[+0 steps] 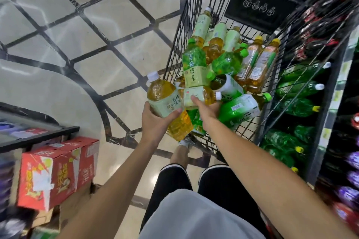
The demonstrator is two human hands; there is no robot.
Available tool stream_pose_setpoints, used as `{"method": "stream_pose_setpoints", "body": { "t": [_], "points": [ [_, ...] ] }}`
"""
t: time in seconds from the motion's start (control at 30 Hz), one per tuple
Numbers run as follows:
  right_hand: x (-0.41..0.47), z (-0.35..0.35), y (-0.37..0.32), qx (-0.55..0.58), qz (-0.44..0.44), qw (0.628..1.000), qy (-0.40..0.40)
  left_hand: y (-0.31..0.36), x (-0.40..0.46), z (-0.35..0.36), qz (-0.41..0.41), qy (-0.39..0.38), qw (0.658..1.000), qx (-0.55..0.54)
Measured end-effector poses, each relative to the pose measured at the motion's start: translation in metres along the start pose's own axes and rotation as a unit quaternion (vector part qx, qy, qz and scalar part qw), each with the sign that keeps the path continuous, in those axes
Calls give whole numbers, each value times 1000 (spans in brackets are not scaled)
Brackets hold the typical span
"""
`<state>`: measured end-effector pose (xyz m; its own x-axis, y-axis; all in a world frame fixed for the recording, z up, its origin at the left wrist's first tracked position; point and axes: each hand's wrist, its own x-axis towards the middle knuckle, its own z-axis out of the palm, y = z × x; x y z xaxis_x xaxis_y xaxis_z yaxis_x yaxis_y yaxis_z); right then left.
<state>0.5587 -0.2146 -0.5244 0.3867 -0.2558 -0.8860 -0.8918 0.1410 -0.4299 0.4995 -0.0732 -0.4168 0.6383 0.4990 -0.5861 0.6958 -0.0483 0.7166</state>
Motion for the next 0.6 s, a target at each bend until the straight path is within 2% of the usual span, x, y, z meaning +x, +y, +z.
{"method": "stream_pose_setpoints", "body": {
  "t": [0.27,0.5,0.6],
  "points": [
    [-17,23,16,41,-89,995,16,0,13,-21,23,-38,999,14],
    [-20,34,16,75,-88,992,47,3,22,-37,39,-71,996,22],
    [-30,25,7,44,-100,993,46,11,20,-46,35,-108,993,29]
  ]
}}
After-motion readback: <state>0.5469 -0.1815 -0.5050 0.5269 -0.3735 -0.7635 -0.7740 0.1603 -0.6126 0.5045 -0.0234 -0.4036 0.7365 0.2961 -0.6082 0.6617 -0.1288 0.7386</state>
